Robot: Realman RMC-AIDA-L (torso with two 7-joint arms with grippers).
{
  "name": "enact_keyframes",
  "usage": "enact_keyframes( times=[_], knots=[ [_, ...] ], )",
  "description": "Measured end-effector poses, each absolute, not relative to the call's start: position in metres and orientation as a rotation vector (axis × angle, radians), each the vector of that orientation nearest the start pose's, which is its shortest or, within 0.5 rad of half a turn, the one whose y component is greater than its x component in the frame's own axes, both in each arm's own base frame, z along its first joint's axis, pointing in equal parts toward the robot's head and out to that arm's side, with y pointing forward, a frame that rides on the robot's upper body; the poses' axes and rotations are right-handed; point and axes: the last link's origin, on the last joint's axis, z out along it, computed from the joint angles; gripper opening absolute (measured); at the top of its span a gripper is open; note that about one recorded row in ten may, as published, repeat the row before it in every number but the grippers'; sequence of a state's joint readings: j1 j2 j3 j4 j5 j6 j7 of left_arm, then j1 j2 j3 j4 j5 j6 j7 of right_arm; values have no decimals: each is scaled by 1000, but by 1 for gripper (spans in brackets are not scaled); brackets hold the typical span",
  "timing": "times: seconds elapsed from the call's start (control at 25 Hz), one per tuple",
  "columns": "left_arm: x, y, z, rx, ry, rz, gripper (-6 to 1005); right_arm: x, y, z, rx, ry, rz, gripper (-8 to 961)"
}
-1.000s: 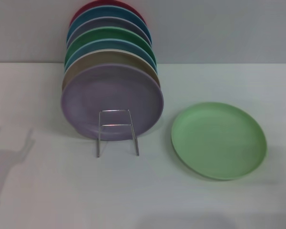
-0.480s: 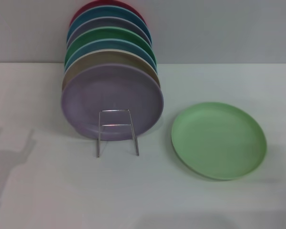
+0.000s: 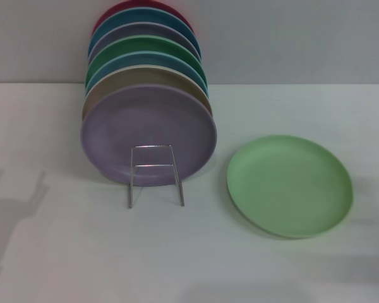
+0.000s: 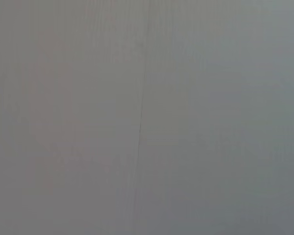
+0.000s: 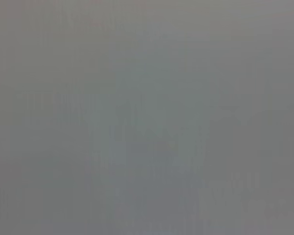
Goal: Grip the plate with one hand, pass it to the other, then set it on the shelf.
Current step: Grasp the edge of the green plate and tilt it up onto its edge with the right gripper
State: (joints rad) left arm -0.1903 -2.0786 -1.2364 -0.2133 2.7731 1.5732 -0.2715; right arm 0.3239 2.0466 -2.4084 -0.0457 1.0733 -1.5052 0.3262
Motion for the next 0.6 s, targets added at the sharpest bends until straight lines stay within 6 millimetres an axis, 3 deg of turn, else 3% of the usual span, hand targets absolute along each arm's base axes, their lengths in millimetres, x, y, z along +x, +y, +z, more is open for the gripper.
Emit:
enact_keyframes(
  times=[0.44, 0.6],
  knots=[
    [-331, 250, 23, -1462, -363, -977, 861, 361, 308, 66, -1420, 416, 786, 646],
    [-331, 250, 23, -1462, -362, -978, 862, 353, 307, 64, -1402, 359, 788, 645]
  ],
)
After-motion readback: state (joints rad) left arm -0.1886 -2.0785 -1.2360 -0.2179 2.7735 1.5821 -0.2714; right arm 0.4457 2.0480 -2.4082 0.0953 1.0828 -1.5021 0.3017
